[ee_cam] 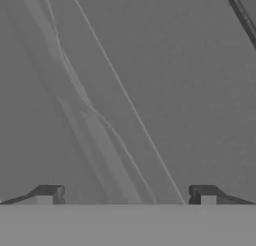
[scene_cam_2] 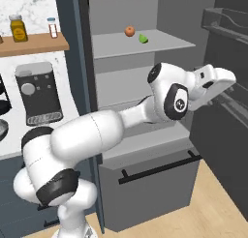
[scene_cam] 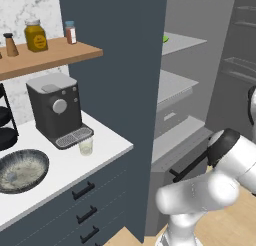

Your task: Grab a lemon wedge from the fridge and one ice cube from the ice bowl, and put them in the glass of lemonade.

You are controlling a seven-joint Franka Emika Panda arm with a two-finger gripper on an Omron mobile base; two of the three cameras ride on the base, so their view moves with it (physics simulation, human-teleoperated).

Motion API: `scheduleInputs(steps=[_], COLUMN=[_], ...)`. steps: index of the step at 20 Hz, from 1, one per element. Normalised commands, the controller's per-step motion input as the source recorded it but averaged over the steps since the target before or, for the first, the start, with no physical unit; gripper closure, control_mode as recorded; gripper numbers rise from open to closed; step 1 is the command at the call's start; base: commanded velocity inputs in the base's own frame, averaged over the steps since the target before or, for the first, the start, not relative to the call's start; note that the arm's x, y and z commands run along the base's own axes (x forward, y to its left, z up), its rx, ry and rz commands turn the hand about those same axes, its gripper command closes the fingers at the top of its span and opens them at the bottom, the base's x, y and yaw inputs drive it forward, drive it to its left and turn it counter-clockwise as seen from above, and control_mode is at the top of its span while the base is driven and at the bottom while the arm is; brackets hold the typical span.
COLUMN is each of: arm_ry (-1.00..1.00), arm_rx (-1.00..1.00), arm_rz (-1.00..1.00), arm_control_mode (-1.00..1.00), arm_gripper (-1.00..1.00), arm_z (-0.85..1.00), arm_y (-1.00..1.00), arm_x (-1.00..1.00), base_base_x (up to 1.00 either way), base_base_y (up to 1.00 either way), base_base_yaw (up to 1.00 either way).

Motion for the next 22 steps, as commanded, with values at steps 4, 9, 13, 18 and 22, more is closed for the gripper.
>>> scheduleInputs(steps=[4,9,13,18,22], arm_ry=[-0.08,-0.10,-0.16,-0.21,-0.09], arm_rx=[-0.08,-0.03,0.15,0.33,0.43], arm_rz=[0.02,0.03,0.09,0.05,0.21], arm_control_mode=[-1.00,-1.00,-1.00,-1.00,-1.00], arm_gripper=[-1.00,-1.00,-1.00,-1.00,-1.00], arm_z=[0.40,0.27,0.02,0.08,0.00], arm_y=[1.00,1.00,0.99,0.88,0.27], arm_x=[-0.55,-0.41,-0.18,-0.01,0.00], base_base_x=[0.00,0.00,0.00,0.00,0.00], base_base_y=[0.00,0.00,0.00,0.00,0.00], base_base_yaw=[0.00,0.00,0.00,0.00,0.00])
